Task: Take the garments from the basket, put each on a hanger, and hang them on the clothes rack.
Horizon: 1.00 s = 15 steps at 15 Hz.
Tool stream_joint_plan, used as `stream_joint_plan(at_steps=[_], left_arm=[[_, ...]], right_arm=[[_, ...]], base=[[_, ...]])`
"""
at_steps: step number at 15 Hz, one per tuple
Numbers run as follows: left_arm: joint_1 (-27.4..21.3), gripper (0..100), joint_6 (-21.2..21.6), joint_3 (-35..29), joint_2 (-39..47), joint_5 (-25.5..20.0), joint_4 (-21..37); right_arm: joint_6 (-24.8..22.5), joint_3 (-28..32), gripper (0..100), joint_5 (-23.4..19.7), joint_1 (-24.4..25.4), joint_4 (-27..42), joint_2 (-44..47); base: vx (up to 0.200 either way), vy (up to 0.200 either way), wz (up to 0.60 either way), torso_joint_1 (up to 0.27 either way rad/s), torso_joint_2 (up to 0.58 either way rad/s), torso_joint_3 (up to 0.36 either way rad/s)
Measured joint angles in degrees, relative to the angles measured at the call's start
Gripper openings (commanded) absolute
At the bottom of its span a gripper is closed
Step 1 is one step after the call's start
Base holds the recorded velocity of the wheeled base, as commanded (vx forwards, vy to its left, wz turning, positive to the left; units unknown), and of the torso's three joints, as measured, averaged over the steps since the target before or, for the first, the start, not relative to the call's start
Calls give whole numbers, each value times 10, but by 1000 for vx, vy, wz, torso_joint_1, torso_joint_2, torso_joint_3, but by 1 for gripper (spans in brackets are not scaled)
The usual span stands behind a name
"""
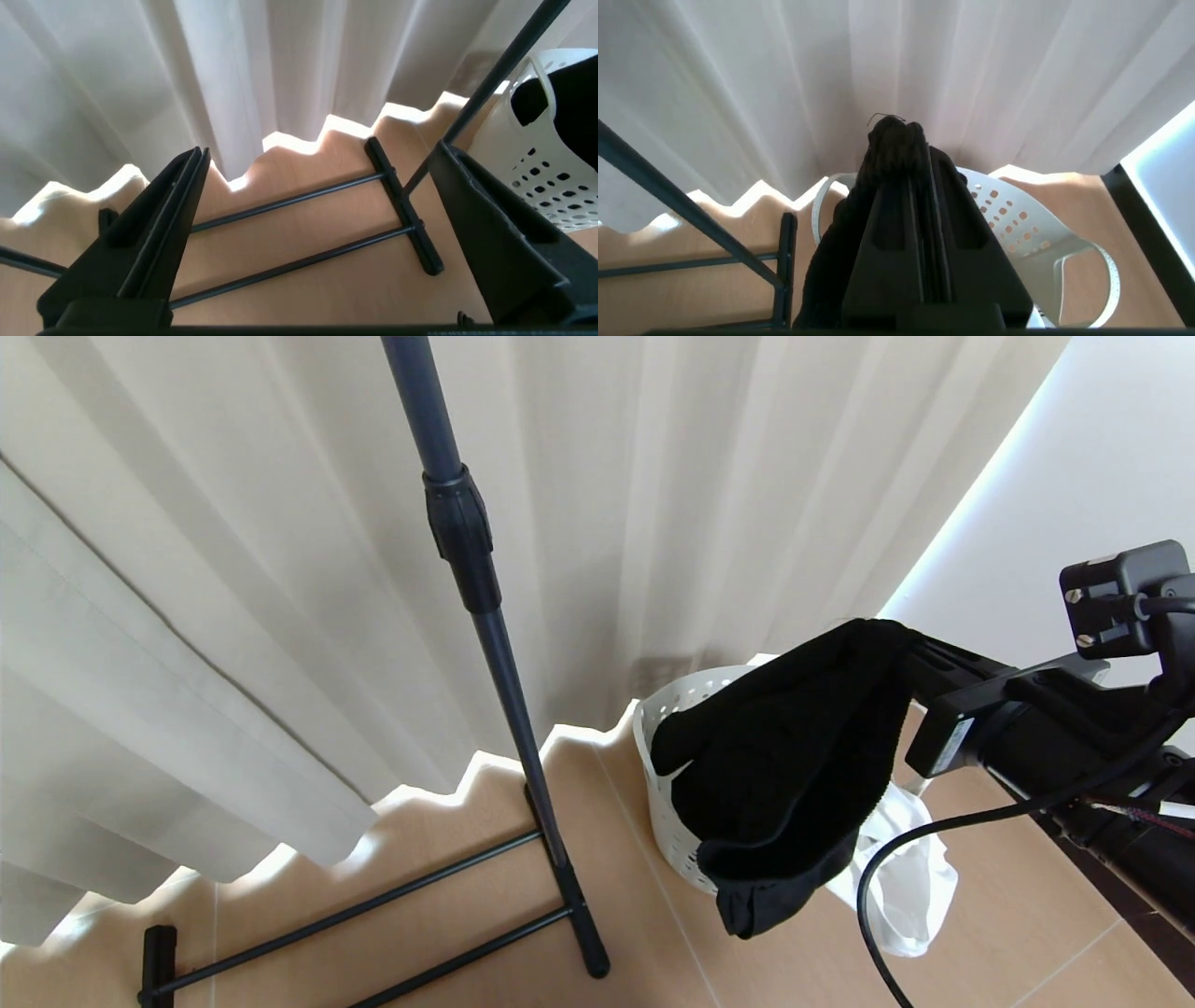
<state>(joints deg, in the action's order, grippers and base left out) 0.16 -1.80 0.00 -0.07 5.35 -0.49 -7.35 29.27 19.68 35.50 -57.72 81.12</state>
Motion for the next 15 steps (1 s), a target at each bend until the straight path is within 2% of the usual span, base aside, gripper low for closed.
stream_joint_plan(at_steps=[12, 15], left_arm=[[0, 100, 0, 0, 0, 0, 0], [0, 100, 0, 0, 0, 0, 0]], right_arm=[[-1, -6, 0, -4, -4, -4, 4], [-1, -9, 0, -17, -18, -4, 3]], base=[[0, 0, 0, 3, 1, 96], [0, 0, 0, 28, -235, -144]])
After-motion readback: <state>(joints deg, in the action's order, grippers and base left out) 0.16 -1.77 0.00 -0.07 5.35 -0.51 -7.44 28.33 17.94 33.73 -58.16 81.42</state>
